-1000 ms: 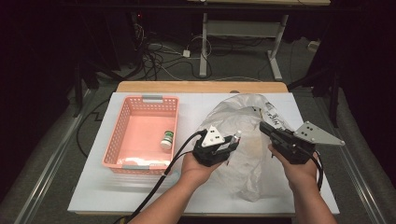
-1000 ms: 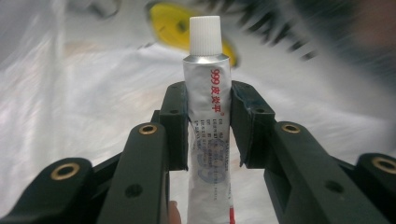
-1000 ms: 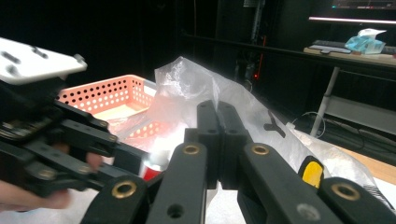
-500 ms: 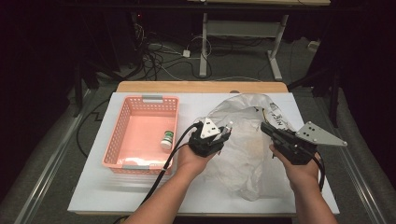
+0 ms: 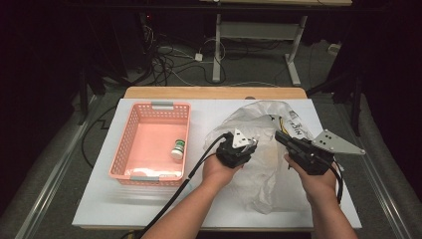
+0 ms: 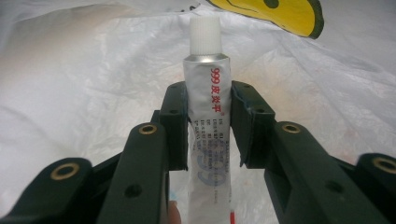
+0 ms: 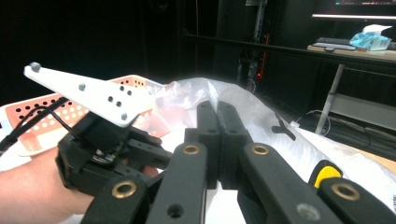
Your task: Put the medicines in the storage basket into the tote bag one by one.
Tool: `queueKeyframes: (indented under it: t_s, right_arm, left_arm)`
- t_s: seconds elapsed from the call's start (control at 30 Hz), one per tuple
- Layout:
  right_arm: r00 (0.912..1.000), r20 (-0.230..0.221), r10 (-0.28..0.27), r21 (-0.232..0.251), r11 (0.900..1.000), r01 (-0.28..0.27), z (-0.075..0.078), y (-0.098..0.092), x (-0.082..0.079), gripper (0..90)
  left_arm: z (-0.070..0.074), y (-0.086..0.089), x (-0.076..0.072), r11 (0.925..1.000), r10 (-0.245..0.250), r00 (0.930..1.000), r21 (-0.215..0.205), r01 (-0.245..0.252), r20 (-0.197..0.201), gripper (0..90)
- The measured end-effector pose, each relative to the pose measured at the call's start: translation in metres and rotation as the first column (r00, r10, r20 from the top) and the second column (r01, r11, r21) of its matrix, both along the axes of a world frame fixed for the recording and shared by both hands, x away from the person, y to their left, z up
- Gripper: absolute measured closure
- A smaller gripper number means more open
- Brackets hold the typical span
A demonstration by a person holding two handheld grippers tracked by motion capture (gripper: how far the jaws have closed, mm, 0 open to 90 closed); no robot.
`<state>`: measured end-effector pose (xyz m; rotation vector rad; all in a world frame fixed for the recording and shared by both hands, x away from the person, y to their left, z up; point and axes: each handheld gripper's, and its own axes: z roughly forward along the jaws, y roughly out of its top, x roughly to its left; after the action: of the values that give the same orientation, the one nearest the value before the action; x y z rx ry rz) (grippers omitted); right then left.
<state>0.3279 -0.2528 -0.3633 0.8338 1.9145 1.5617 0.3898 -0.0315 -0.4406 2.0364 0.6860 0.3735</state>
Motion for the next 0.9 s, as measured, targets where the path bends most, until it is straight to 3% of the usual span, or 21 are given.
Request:
queueKeyframes:
  t_s: [0.13,0.4,0.57,0.8,0.9]
  right_arm:
    - [1.0000,0.006,0.004,0.000,1.000,-0.004,-0.001,0.000,0.001,90.0]
    - [1.0000,0.010,0.000,0.015,1.000,0.000,0.002,-0.004,0.002,90.0]
    - [1.0000,0.004,-0.003,0.024,1.000,0.003,0.001,-0.006,0.003,90.0]
    - [0.9999,0.010,-0.004,0.018,1.000,0.004,0.000,-0.007,0.005,90.0]
    - [1.0000,0.008,-0.007,0.019,1.000,0.006,0.000,-0.009,0.006,90.0]
  left_arm:
    - [-0.004,-0.012,0.005,0.9996,-0.028,0.9996,0.004,0.028,-0.006,66.9]
    - [-0.016,-0.033,0.011,0.9987,-0.038,0.9993,0.034,0.038,-0.005,66.7]
    - [-0.025,-0.040,0.017,0.9995,-0.020,0.9992,0.025,0.021,-0.034,66.6]
    - [-0.038,-0.040,0.027,0.9986,0.015,0.9984,0.052,-0.012,-0.055,66.6]
    - [-0.038,-0.039,0.029,0.9991,0.021,0.9975,0.039,-0.018,-0.068,66.6]
